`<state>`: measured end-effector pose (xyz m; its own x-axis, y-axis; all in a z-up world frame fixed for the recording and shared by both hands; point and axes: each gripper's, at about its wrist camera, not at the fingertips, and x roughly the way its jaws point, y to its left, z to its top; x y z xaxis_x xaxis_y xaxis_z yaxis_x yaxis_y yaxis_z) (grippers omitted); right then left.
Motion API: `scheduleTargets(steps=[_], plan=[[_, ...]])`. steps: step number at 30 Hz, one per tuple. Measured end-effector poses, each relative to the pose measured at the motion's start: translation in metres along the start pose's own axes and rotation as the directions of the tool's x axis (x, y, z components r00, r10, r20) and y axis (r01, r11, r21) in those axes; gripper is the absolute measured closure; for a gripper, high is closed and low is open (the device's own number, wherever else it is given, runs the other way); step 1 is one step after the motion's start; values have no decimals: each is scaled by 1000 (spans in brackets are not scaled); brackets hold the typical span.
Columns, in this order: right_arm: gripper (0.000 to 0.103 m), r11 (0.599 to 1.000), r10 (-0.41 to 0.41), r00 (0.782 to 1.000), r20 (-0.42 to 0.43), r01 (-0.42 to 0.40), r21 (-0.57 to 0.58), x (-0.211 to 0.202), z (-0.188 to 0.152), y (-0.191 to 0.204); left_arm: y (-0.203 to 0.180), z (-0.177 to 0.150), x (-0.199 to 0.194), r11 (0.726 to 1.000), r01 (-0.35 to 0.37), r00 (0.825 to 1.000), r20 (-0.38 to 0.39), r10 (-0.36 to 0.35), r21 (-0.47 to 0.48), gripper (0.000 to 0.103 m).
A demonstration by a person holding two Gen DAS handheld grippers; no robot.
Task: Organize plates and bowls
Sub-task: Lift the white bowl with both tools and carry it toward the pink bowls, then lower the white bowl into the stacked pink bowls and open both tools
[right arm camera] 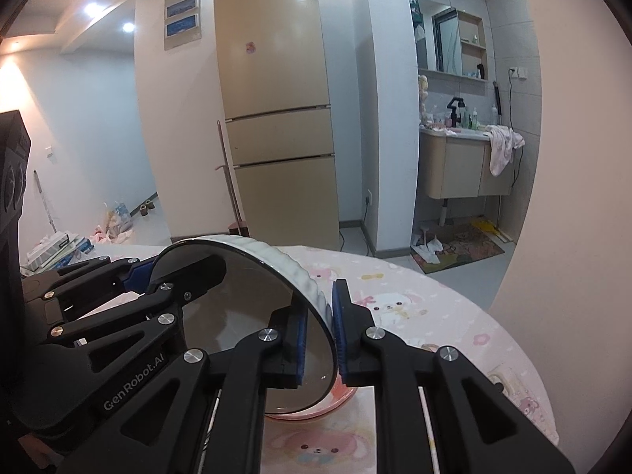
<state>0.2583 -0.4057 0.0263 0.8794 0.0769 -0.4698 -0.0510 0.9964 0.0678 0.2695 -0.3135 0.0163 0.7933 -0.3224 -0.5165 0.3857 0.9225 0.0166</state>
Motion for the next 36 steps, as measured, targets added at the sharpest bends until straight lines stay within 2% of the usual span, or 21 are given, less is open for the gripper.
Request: scheduleTargets(steps=[13, 19, 27, 31, 36], plan=[[91, 999, -4, 997, -78, 7, 37, 32, -12, -23, -13, -6, 42, 999, -7, 995, -104, 11, 42, 82], [91, 998, 5, 994, -111, 3, 66, 47, -15, -28, -18, -10, 62, 994, -27, 991, -128, 41, 108, 82], [90, 997, 23, 992, -122, -15, 73, 56, -16, -35, -19, -9, 66, 992, -13, 993, -117, 28, 124, 82], [87, 995, 59, 990, -129, -47, 93, 59, -15, -37, -20, -10, 67, 992, -11, 992, -121, 26, 127, 82], [84, 995, 64, 992, -111, -55, 84, 58, -11, -36, -14, -6, 64, 995, 0, 993, -120, 13, 100, 71]])
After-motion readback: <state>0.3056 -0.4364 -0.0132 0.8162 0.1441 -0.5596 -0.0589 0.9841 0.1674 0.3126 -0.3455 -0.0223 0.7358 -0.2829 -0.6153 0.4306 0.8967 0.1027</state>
